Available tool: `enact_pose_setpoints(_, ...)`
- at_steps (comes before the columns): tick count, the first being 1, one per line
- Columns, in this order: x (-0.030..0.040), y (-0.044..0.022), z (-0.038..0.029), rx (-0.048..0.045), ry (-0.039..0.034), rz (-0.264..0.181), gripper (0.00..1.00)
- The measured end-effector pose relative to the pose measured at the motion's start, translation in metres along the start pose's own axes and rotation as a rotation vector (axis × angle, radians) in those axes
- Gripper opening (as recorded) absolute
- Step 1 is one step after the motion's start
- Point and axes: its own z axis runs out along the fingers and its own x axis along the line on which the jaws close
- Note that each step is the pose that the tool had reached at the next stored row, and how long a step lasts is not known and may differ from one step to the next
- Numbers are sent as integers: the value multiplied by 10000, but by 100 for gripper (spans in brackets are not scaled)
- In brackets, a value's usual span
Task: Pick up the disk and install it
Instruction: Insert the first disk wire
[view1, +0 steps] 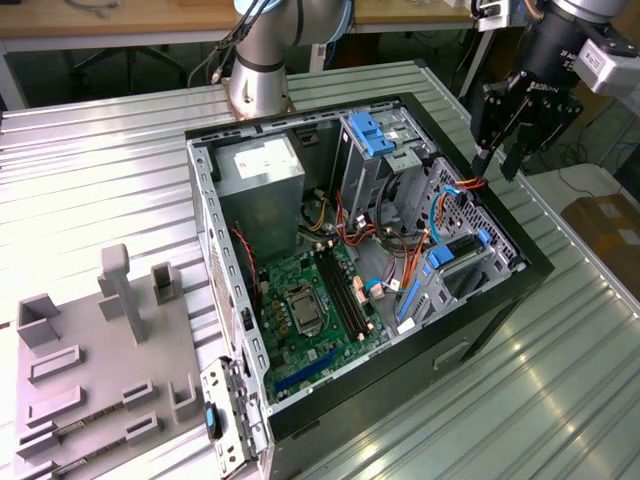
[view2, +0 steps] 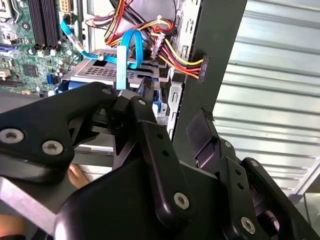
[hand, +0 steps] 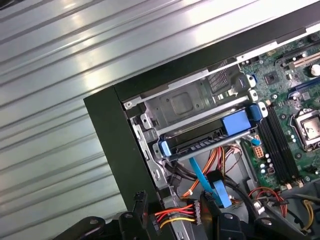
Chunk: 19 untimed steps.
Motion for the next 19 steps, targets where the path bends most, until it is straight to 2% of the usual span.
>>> enact_pose_setpoints(2,1,-32,11,7,0,-242,55)
enact_pose_setpoints(5,5,-109,19,1,3,-317,55)
enact_pose_setpoints(6,-2,-155,20,-5,5,-321,55)
enact_pose_setpoints(7,-3,-166,23,-3,4,-404,55)
enact_pose_setpoints(14,-3,-178,55,46,-1,-1882,55)
enact_pose_setpoints(17,5,-185,70,60,-2,-2296,55)
enact_pose_setpoints(19,17,-199,80,63,-3,-2411,55)
